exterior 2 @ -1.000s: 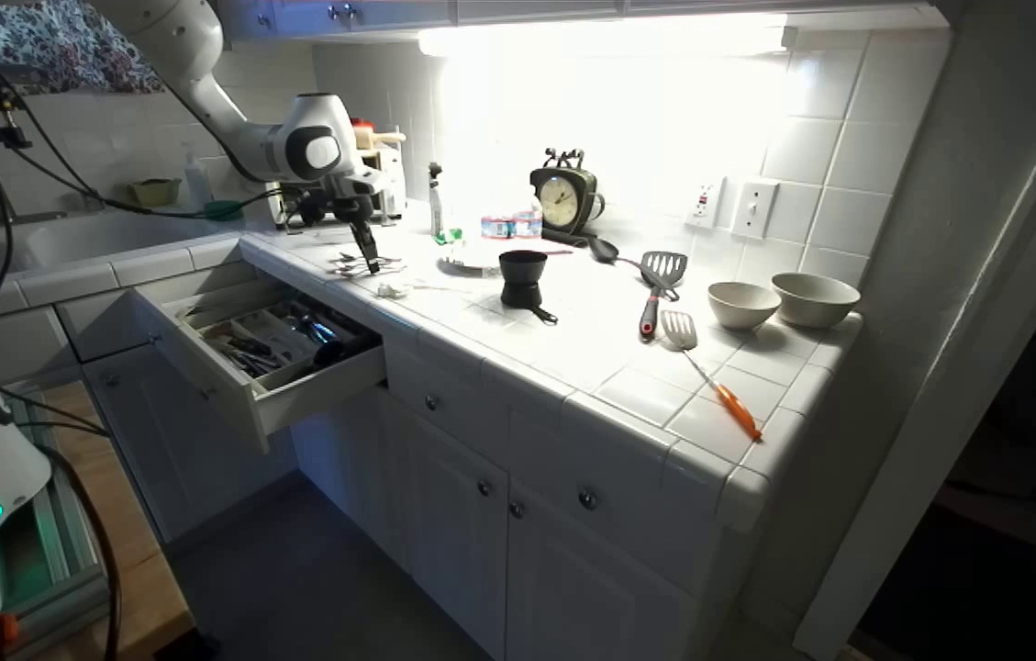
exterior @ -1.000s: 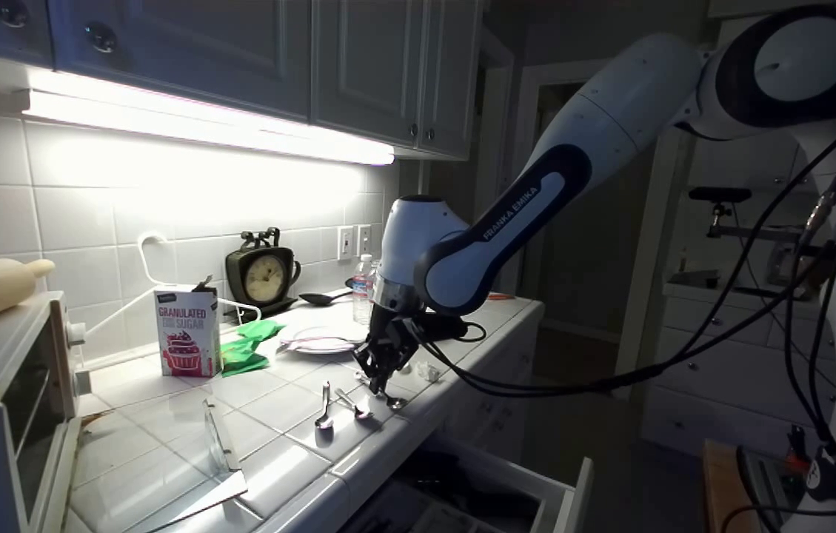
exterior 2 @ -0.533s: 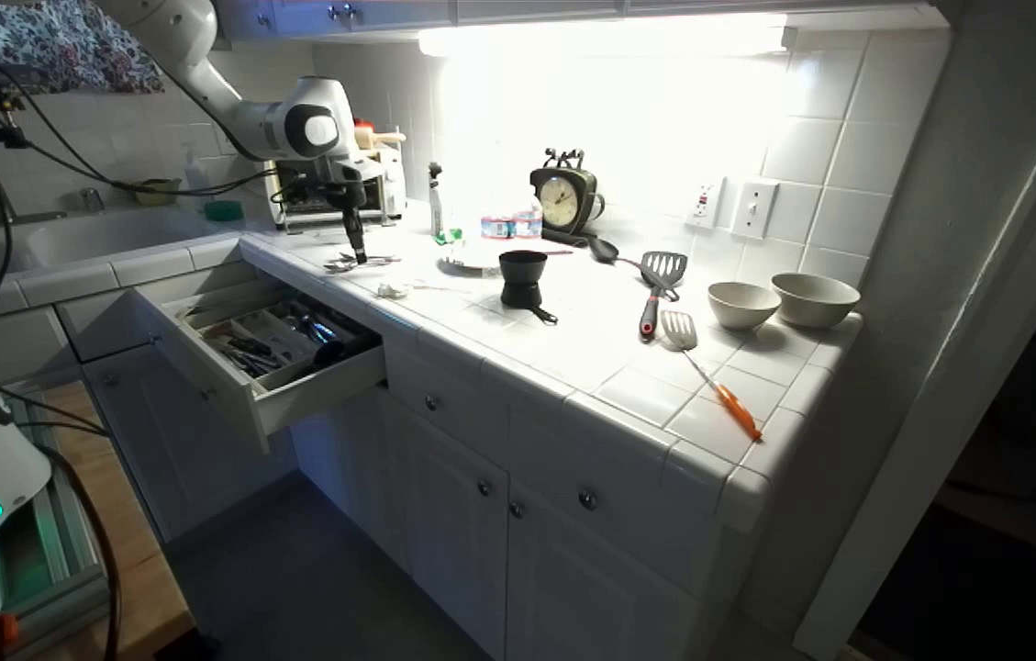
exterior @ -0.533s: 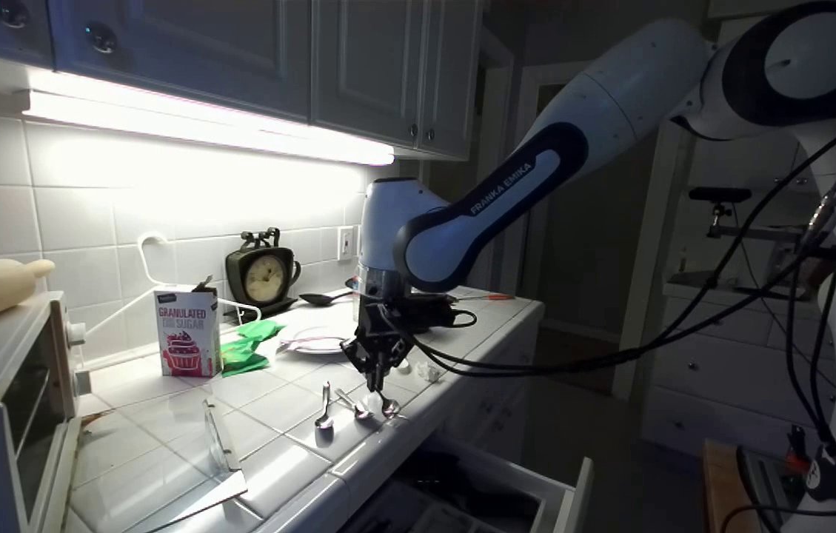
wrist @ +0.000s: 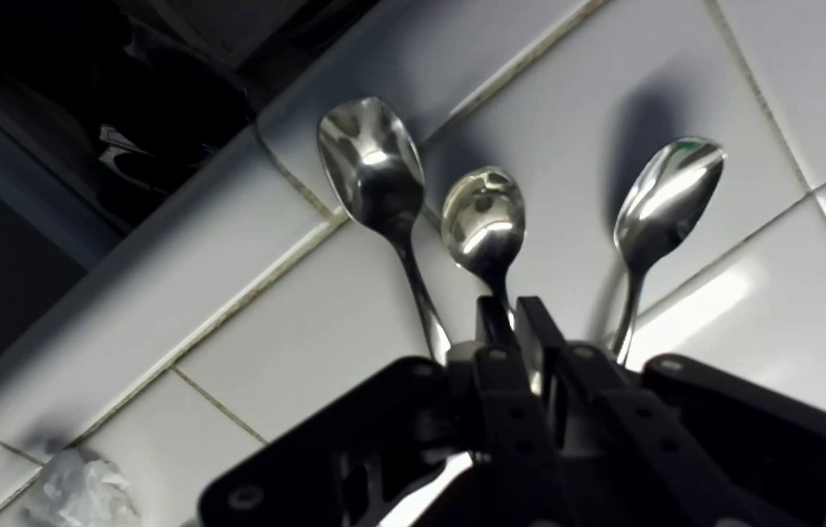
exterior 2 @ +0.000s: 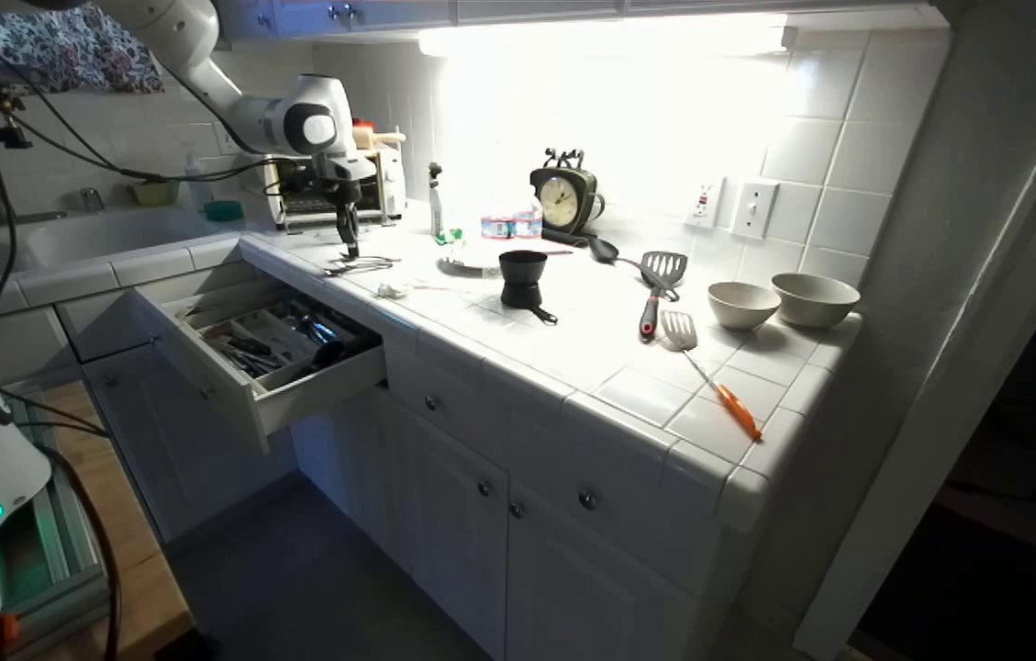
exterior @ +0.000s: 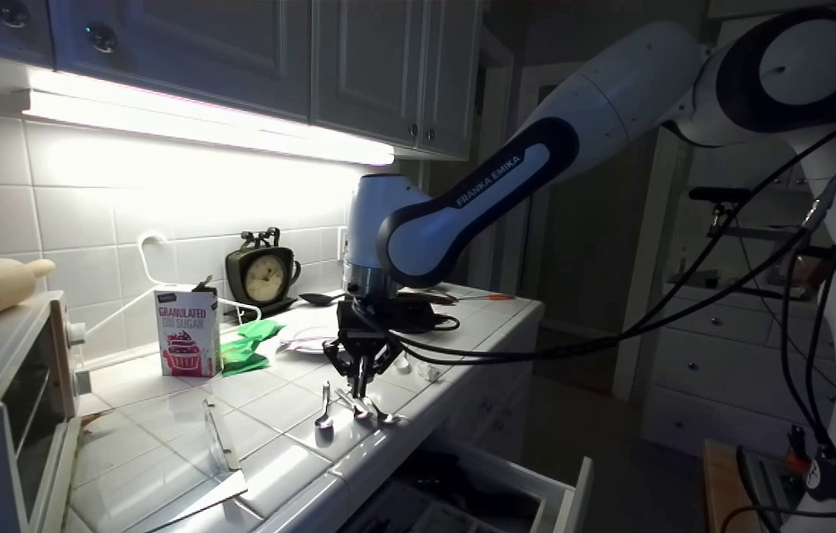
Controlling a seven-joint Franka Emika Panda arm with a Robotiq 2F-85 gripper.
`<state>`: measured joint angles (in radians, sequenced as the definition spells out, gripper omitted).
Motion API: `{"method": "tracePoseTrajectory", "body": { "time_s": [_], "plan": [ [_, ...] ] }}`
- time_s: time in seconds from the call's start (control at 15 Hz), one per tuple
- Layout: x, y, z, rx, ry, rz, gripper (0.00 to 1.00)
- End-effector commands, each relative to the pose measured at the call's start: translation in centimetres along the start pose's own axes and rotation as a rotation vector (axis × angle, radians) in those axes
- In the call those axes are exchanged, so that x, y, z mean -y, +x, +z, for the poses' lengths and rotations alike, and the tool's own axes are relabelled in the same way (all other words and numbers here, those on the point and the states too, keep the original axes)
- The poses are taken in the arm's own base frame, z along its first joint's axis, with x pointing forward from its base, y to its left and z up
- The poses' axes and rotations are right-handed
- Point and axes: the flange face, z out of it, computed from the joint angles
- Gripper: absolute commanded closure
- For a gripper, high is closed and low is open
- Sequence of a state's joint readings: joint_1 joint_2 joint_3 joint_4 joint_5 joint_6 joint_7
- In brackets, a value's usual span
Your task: Put the first right spoon on the first left spoon
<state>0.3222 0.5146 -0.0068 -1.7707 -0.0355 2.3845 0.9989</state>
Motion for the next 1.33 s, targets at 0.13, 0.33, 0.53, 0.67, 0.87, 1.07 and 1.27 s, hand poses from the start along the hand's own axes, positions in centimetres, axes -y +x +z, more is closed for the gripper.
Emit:
{"method": "tracePoseTrajectory", "body": {
  "time_s": [0.13, 0.33, 0.53, 0.67, 0.87, 1.07, 1.27],
  "plan": [
    [0.1, 0.3, -0.3, -0.007, 0.01, 0.004, 0.49],
    [-0.9, 0.3, -0.3, -0.014, -0.003, -0.028, 0.29],
    [-2.1, 0.3, 0.8, -0.017, -0.032, -0.072, 0.08],
    [-2.6, 0.2, 1.6, -0.023, -0.044, -0.109, 0.0],
    [-3.3, -0.2, 2.9, -0.026, -0.063, -0.157, 0.0],
    [-3.7, -0.6, 3.4, -0.024, -0.068, -0.181, 0.0],
    [-3.7, -0.5, 3.2, -0.031, -0.055, -0.187, 0.0]
  ]
}}
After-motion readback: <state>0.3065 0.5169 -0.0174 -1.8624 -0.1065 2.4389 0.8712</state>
